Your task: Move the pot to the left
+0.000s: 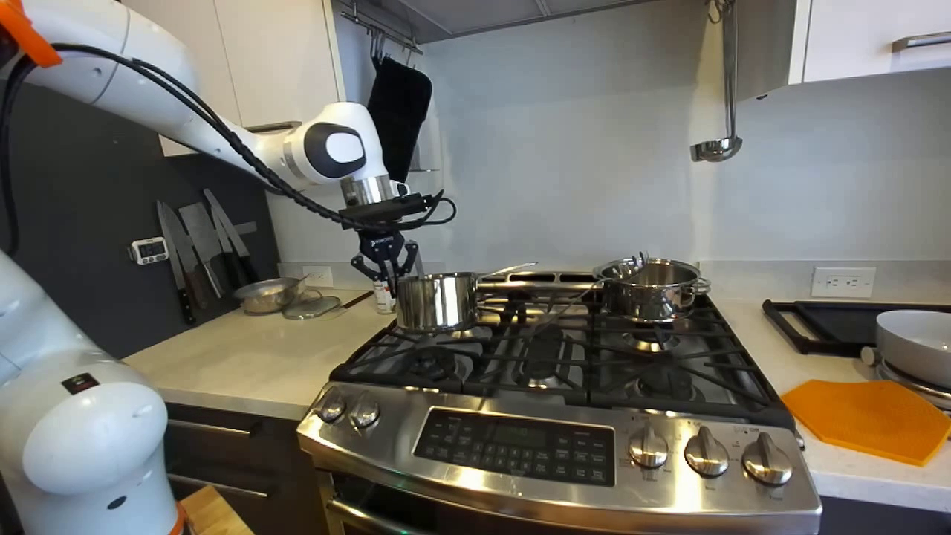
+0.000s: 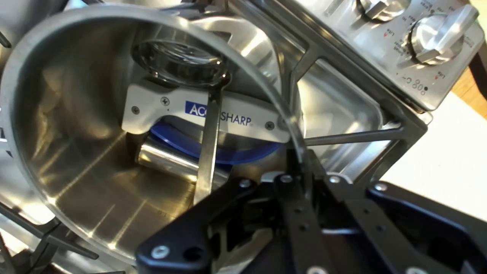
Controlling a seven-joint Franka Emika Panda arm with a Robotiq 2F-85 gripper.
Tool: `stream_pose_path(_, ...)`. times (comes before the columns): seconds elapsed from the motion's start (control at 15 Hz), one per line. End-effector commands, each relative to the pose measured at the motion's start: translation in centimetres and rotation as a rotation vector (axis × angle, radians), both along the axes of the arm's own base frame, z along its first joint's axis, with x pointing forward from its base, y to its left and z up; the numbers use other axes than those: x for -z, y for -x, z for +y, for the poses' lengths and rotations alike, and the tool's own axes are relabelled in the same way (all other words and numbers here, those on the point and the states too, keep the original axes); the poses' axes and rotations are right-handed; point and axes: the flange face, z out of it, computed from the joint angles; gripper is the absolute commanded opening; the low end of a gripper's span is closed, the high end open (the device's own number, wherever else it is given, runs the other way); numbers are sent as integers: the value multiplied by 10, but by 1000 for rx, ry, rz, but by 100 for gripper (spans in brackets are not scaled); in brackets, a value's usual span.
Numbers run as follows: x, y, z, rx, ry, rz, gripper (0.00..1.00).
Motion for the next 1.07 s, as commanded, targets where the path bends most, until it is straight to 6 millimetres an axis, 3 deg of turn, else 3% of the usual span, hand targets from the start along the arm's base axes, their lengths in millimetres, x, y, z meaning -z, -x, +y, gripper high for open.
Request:
stream_pose_path(0.0,-4,7,17,-28,-7,-31,2)
stream_pose_path(0.6,18,16,29,-115,-14,-106,2)
stream_pose_path(1.0,27,18,25,-161,-72,-138,2)
